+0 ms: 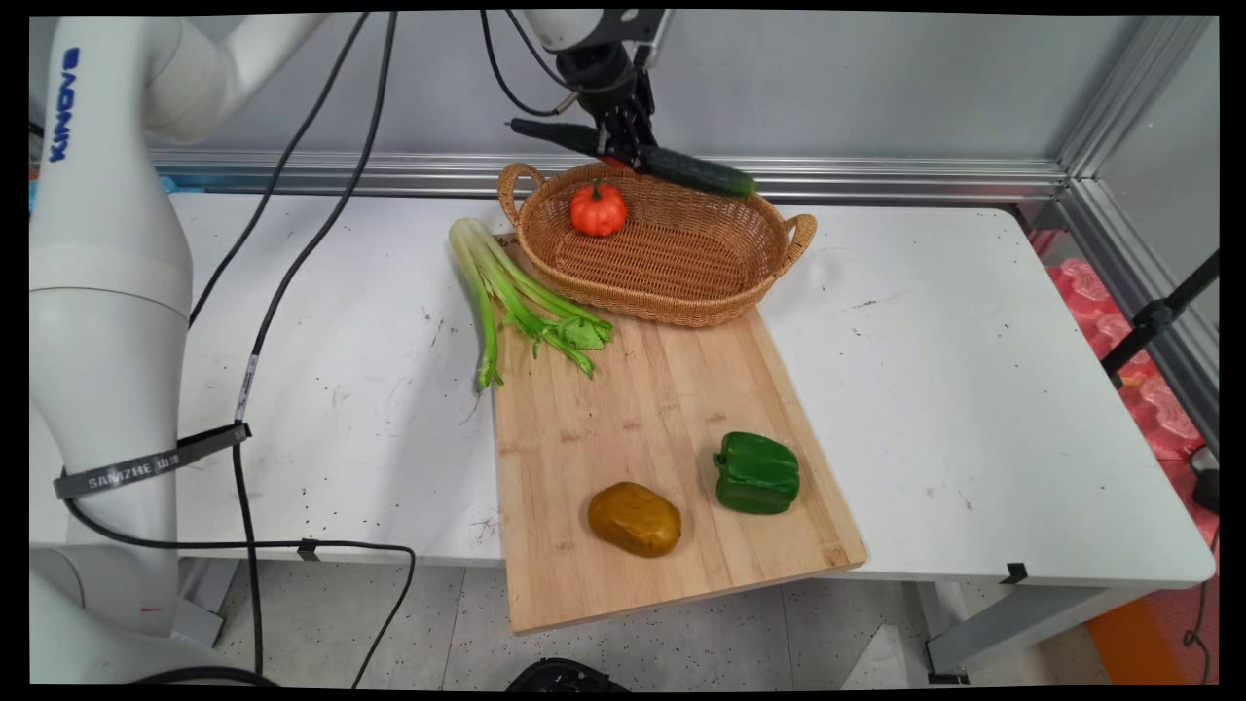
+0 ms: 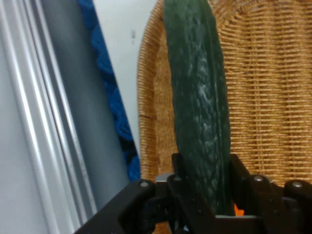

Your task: Place the picked object in the vegetable basket

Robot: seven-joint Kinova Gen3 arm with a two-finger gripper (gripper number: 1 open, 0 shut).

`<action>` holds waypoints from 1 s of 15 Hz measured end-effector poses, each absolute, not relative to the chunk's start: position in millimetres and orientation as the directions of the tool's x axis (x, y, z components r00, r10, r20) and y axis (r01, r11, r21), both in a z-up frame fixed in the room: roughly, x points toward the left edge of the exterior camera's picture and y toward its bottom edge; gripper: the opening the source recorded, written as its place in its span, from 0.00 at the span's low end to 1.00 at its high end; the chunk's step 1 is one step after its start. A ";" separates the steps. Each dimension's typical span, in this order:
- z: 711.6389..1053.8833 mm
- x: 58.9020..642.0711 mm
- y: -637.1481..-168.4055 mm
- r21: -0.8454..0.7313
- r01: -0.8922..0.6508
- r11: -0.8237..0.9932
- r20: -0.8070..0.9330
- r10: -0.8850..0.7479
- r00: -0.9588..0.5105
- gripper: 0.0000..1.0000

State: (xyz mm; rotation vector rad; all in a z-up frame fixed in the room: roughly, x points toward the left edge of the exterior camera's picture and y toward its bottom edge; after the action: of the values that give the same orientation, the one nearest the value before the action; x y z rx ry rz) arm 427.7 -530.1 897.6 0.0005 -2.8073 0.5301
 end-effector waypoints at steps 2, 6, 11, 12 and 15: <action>888.1 426.1 -533.3 -0.343 -0.032 0.939 0.269 0.066 -0.961 0.00; 873.3 423.9 -536.3 -0.319 -0.002 0.948 0.259 0.085 -0.962 0.00; 860.9 419.1 -538.7 -0.312 0.023 0.950 0.253 0.106 -0.962 0.00; 858.7 417.8 -539.0 -0.311 0.028 0.950 0.253 0.111 -0.961 1.00; 855.6 415.2 -539.5 -0.313 0.038 0.949 0.256 0.123 -0.959 1.00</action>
State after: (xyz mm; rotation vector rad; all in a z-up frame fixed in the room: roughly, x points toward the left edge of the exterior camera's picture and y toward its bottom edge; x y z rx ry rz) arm 415.2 -539.5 855.6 -0.1192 -2.8288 0.4465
